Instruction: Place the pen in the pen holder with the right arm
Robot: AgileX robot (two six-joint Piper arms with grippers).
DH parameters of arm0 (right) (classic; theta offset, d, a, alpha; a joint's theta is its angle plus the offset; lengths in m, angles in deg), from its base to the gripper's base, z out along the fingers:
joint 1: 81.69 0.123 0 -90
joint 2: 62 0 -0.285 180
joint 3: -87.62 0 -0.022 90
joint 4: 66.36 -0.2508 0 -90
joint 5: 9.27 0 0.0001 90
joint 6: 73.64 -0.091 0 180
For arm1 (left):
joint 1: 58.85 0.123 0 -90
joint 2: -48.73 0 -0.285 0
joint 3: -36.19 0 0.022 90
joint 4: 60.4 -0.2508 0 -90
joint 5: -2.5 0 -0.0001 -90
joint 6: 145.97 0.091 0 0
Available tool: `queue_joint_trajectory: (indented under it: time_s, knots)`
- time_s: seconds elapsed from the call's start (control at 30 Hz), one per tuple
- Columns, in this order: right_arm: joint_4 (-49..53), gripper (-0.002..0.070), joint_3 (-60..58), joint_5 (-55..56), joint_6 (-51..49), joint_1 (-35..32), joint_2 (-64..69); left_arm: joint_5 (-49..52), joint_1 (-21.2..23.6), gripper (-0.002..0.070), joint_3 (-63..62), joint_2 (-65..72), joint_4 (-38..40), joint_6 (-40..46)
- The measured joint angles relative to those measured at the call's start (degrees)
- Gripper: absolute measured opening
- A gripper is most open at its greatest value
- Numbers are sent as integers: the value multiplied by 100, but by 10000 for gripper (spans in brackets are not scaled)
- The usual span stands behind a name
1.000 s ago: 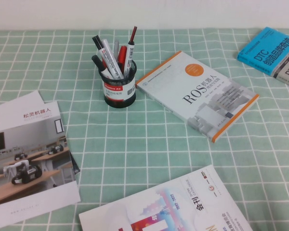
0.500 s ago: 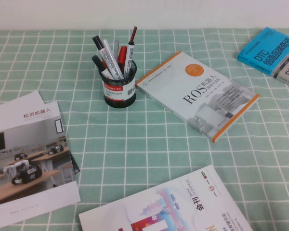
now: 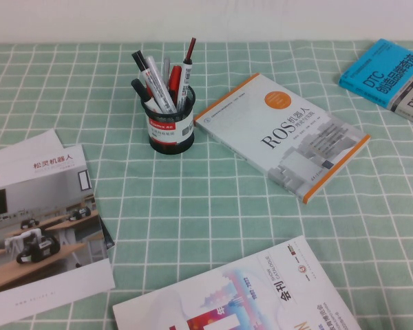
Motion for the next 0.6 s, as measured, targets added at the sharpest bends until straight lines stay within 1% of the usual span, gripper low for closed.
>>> queue_joint_trajectory:
  time_s: [0.6]
  knots:
    - [-38,-19,-9,-36,12,0,0,0,0,-6,0,0,0,0]
